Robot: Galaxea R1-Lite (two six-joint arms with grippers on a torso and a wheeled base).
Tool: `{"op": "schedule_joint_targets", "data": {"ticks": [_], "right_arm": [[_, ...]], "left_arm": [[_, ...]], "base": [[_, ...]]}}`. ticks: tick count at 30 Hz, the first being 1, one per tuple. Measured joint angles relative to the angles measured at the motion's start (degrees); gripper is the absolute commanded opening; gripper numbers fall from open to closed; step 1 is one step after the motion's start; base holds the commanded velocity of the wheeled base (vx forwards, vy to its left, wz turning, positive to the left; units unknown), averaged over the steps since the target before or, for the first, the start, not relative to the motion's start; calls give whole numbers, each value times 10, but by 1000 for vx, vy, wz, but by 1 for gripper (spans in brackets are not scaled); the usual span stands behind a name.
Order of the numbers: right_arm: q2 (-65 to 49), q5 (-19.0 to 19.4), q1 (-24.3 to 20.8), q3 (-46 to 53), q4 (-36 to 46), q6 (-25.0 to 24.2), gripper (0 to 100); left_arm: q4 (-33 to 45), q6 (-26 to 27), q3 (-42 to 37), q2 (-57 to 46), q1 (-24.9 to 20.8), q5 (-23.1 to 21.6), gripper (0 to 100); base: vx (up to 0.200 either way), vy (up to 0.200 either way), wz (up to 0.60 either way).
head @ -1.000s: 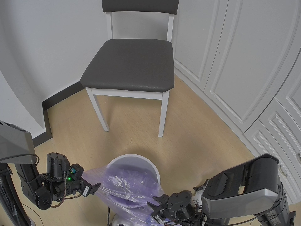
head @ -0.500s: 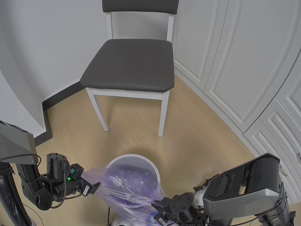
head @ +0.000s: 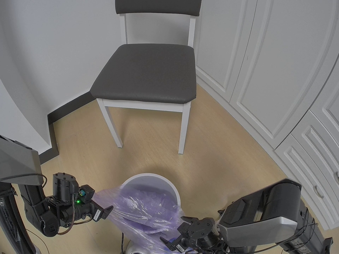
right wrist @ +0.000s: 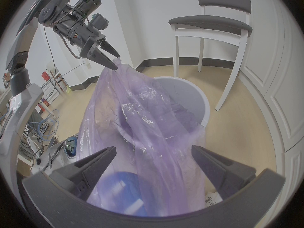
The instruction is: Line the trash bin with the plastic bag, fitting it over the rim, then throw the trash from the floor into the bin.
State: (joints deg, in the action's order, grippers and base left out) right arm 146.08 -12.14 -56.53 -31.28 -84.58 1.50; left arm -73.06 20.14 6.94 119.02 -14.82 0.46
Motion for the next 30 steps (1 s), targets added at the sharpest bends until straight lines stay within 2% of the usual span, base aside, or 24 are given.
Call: {"op": "schedule_joint_targets", "data": {"ticks": [2, 3, 20, 21, 30], "right_arm": [[2, 0, 1, -2, -2, -1, 100], [3, 0, 1, -2, -6, -1, 0], [-39, -1, 2, 10, -10, -7, 0], [-40, -1, 2, 13, -9, -6, 100], [-25, 2, 12, 10, -1, 3, 100]], "left_arm": [[0, 0, 0, 0, 0, 0, 100], [0, 0, -1, 0, 0, 0, 100], [0, -1, 0, 1, 0, 0, 100], [0, -1, 0, 1, 0, 0, 100], [0, -1, 0, 1, -1, 0, 100]], "base": [[0, 0, 0], [0, 0, 0], [0, 0, 0], [0, 0, 0], [0, 0, 0]]}}
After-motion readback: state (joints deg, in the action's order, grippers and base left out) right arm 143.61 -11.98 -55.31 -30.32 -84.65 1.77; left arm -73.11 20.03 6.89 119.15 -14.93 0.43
